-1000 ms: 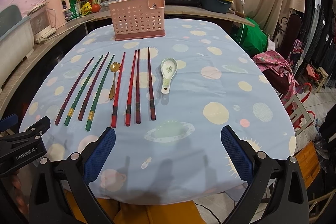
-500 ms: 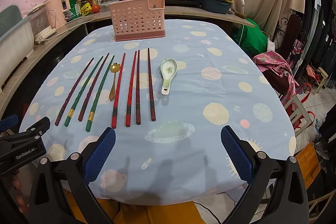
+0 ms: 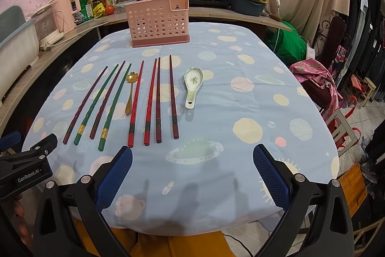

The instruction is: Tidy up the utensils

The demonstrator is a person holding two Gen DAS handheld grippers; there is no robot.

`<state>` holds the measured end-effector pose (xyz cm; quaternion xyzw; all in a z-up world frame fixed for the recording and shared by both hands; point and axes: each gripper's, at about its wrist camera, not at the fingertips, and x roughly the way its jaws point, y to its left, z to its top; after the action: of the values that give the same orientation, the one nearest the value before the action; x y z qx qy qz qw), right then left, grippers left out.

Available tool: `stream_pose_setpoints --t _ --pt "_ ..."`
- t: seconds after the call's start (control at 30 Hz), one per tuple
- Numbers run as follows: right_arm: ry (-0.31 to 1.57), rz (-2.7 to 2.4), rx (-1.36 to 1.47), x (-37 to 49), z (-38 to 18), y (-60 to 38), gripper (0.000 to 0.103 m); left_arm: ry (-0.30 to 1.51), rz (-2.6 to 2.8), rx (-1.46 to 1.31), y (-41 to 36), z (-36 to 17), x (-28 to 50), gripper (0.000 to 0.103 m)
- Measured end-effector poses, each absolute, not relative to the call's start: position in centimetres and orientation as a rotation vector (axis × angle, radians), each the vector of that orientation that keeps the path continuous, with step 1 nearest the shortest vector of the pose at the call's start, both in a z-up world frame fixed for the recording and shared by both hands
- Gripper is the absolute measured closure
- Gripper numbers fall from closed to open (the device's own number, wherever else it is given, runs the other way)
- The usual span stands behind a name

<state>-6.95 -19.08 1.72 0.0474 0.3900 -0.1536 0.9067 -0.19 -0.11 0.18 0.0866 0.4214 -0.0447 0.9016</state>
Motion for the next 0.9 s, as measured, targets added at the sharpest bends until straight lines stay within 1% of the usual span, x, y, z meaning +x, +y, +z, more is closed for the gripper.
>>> stream_pose_setpoints --t 0.2,0.43,0.8,0.9 --pt "0.812 -0.316 0.103 -6.8 1.6 -19.3 0.007 0.866 -0.092 0.179 -0.3 0.1 0.0 0.007" --pt "0.832 -0.318 0.102 -5.8 1.0 -19.8 0.007 0.901 -0.086 0.154 0.3 -0.7 1.5 0.007" --pt "0.863 -0.333 0.111 -3.2 -0.7 -21.1 0.007 0.986 -0.09 0.07 2.2 -3.6 5.6 0.007" --pt "0.865 -0.332 0.113 -2.6 -0.9 -21.4 0.007 0.993 -0.105 0.069 2.1 -4.1 6.2 0.009"
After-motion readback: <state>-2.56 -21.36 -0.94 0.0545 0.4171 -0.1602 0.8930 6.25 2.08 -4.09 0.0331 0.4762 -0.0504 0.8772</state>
